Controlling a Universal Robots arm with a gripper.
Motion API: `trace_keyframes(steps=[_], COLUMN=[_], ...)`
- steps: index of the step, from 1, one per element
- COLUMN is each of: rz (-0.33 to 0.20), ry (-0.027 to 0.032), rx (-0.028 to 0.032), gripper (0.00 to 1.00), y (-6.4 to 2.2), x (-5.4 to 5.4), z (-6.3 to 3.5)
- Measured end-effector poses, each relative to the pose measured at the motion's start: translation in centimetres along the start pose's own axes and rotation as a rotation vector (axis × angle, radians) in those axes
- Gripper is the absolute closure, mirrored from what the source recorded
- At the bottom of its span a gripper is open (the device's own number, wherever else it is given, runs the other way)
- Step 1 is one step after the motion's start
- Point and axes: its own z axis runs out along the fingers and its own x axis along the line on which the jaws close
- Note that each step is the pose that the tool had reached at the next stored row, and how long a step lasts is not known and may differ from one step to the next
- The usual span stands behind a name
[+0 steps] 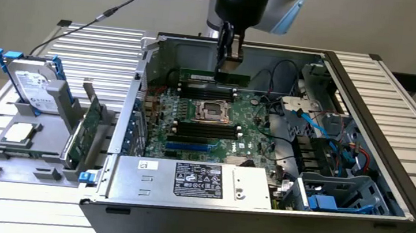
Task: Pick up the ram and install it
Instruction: 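Insert the ram into the slot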
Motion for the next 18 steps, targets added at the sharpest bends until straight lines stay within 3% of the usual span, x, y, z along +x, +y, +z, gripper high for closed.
trace_keyframes(steps=[5,18], rz=[0.001,0.001], ry=[-0.0085,-0.0094], rx=[0.0003,0.0002], gripper=[0.86,0.86], y=[-0.05,-0.24], x=[0.4,0.4], z=[0.83,3.18])
